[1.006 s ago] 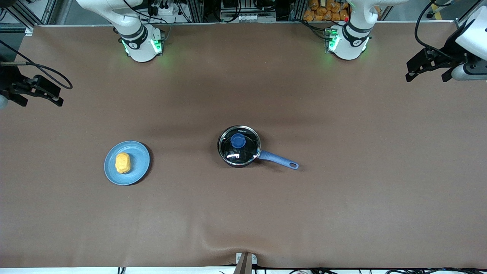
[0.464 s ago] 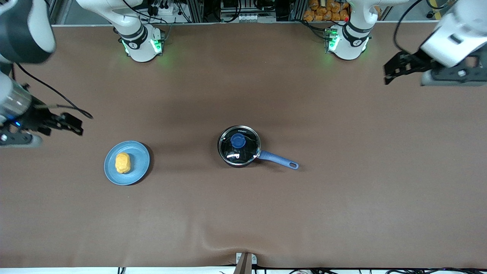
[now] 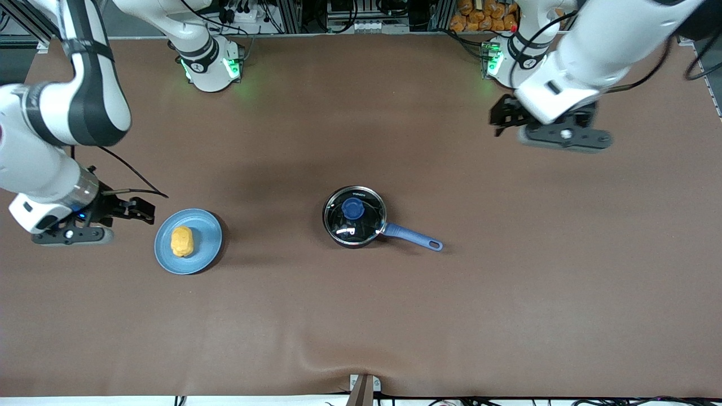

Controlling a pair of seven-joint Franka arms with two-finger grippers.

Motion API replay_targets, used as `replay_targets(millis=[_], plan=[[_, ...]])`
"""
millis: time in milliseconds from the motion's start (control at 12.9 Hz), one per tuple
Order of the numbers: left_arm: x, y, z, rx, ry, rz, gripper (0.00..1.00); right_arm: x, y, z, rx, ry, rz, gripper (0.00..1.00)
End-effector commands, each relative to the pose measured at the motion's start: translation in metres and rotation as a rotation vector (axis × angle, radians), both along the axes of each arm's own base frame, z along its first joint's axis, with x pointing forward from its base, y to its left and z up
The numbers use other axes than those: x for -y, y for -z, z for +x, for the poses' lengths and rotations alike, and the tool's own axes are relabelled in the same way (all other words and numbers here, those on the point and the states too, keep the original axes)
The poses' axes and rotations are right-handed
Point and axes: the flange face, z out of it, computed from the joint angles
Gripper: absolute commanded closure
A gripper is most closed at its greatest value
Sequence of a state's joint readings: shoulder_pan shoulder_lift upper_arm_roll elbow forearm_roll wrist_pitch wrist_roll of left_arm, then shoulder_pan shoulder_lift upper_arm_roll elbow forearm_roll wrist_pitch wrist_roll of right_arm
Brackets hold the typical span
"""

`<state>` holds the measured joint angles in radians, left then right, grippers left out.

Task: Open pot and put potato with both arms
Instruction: 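Reach the right gripper to the potato while the left gripper reaches the lid, then grasp the potato with the right gripper while the left gripper grasps the knob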

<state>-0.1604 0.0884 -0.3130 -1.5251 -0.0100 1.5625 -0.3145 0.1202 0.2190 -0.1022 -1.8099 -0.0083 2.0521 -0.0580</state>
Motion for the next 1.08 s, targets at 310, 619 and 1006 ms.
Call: replay_targets(millis=[310,619,1006], plan=[[0.164,0.129,-0.012,-0.018,-0.151,0.051,0.0,0.009,0.115,0.007,-0.055,-0.03,-0.005,0.0],[0.23,0.19,-0.016,0.038,-0.271,-0.017,0.0,0.006,0.166,0.003,-0.046,-0.03,-0.002,0.0],[0.277,0.225,0.006,0.135,-0.293,-0.056,0.0,0.008,0.206,-0.003,-0.078,-0.029,-0.008,0.0]])
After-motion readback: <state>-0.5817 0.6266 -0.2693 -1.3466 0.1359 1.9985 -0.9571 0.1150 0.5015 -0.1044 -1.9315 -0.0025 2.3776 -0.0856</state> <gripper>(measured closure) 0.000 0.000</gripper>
